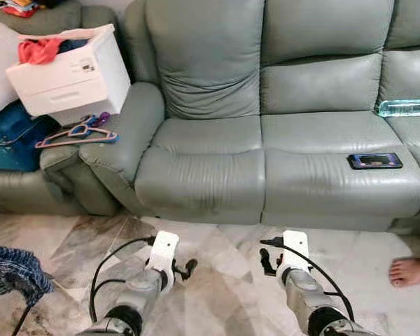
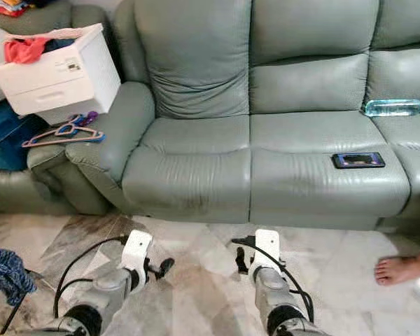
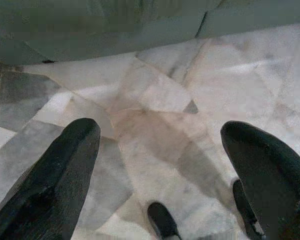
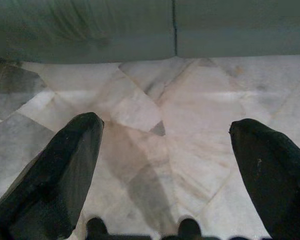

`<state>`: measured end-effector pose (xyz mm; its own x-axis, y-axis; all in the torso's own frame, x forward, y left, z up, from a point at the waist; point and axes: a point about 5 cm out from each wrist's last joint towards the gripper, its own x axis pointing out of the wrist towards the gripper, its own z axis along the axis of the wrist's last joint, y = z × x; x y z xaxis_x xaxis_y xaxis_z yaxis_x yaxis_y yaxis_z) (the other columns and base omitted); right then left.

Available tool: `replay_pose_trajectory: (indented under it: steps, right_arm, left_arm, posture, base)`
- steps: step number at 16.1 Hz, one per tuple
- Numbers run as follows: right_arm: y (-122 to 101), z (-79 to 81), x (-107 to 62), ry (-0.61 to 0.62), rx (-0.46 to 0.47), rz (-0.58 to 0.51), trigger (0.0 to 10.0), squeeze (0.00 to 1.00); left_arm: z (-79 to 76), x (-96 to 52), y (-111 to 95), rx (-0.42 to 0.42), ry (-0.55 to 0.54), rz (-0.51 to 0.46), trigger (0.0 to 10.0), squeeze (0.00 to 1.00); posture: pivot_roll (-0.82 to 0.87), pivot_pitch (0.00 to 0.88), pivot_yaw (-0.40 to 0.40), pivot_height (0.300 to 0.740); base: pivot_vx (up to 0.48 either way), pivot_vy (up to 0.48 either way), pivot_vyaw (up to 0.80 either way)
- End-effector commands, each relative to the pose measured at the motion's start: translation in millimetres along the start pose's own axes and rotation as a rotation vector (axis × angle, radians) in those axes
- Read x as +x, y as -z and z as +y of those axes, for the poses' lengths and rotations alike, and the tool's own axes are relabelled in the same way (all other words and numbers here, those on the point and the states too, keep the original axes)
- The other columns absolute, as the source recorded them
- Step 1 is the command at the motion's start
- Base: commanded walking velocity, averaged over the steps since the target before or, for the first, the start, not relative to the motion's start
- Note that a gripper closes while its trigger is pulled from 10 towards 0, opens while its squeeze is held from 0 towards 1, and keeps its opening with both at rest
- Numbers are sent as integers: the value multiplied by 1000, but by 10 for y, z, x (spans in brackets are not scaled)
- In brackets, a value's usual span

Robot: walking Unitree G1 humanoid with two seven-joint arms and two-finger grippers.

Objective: Hang hanger

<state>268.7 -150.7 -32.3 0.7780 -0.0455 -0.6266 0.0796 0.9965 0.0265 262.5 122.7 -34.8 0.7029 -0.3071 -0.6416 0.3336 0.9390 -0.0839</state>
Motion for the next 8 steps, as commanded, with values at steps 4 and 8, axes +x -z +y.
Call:
replay_pose_trajectory:
  steps: [4,8]
  right_arm:
    - [10,34,-4,0,14,-3,10000,0]
    - [10,34,-4,0,14,-3,10000,0]
  left_arm:
    - [53,-19,17,13,-7,4,10000,0]
    - [53,-19,17,13,-7,4,10000,0]
  posture:
    - [-169,0,159,740]
    - [-169,0,159,740]
  base:
    - [0,0,0]
    - [0,0,0]
